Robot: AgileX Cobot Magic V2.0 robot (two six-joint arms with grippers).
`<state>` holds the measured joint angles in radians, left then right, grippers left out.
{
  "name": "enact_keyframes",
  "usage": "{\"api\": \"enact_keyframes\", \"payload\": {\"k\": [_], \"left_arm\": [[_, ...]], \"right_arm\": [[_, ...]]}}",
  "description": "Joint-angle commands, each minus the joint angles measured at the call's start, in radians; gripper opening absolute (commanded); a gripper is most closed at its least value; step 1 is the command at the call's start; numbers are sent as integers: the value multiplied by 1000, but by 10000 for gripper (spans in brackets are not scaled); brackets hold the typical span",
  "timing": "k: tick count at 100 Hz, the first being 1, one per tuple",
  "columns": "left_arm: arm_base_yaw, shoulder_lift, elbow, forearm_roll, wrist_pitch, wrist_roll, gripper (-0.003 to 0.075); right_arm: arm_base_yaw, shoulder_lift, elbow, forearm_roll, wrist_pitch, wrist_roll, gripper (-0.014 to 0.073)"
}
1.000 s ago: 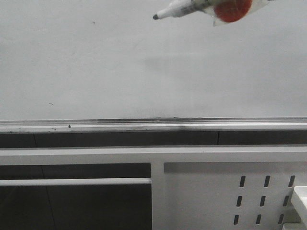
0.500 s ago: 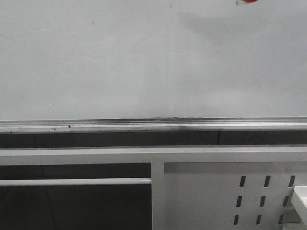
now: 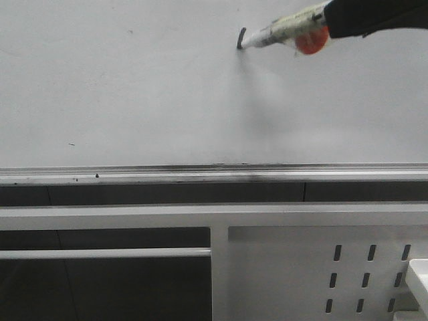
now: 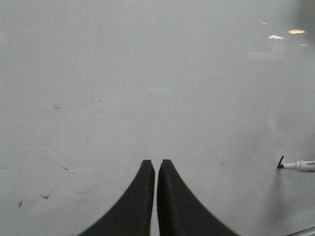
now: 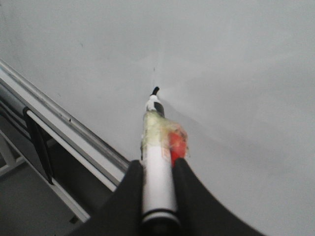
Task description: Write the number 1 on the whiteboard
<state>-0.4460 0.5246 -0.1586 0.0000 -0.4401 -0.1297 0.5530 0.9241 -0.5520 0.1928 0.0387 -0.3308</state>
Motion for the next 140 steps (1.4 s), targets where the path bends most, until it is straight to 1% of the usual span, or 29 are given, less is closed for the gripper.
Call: {"api": "enact_keyframes", "payload": {"k": [1,25,34,41,50,60,61,62,67,68,69,72,74,79,86,89,93,96,101,108,114,132,140], "left_arm": [[4,2,-27,-8,-98,-10,-20],[4,2,-27,-8,-109,-10,-20],[4,2,-27,0,-109,-10,-20],[4,2,-27,38,-109,-10,-20],[1,2,-27,135,-109,-10,-20],[1,2,-27,266,-114,-10,-19],[1,2,-27,303,-114,-12,-19],[1,2,-27,303,-114,-12,-19],[1,9,-27,400,-118,-29,-18],[1,11,-27,447,-120,-50,-18],[1,13,-27,447,-123,-50,-17],[1,21,-27,531,-132,-94,-12],[1,29,-29,568,-140,-111,-2],[1,56,-39,730,-161,-177,36],[1,110,-64,905,-188,-290,125],[1,144,-77,959,-188,-339,176],[1,180,-97,1020,-188,-376,222],[1,216,-110,1042,-188,-387,256],[1,267,-134,1071,-198,-387,272],[1,335,-173,1108,-224,-385,260],[1,387,-209,1139,-244,-385,256],[1,527,-286,1145,-265,-363,253],[1,580,-317,1154,-303,-356,253]], "right_arm": [[-41,52,-39,-12,-85,0,-69],[-43,140,-39,-3,-76,0,-69],[-38,140,-39,-1,-74,0,-69],[-20,126,-41,11,-50,0,-69],[30,97,-64,14,31,0,-69],[92,79,-121,14,167,0,-69],[99,79,-132,14,186,0,-69],[103,79,-138,14,196,0,-69],[124,82,-179,8,266,0,-69],[128,84,-191,2,284,0,-69],[131,84,-197,0,293,0,-69],[139,93,-222,-4,327,0,-69],[144,96,-241,-9,352,0,-69],[153,114,-285,-11,401,0,-69],[162,139,-349,-14,468,-2,-69],[167,150,-379,-14,495,-5,-69],[173,168,-409,-16,535,-12,-69],[177,180,-435,-21,559,-16,-69],[185,202,-464,-27,589,-29,-69],[198,226,-490,-27,611,-62,-69],[209,244,-505,-28,613,-63,-69],[228,266,-544,-28,622,-63,-69],[242,266,-549,-28,622,-63,-69]]}}
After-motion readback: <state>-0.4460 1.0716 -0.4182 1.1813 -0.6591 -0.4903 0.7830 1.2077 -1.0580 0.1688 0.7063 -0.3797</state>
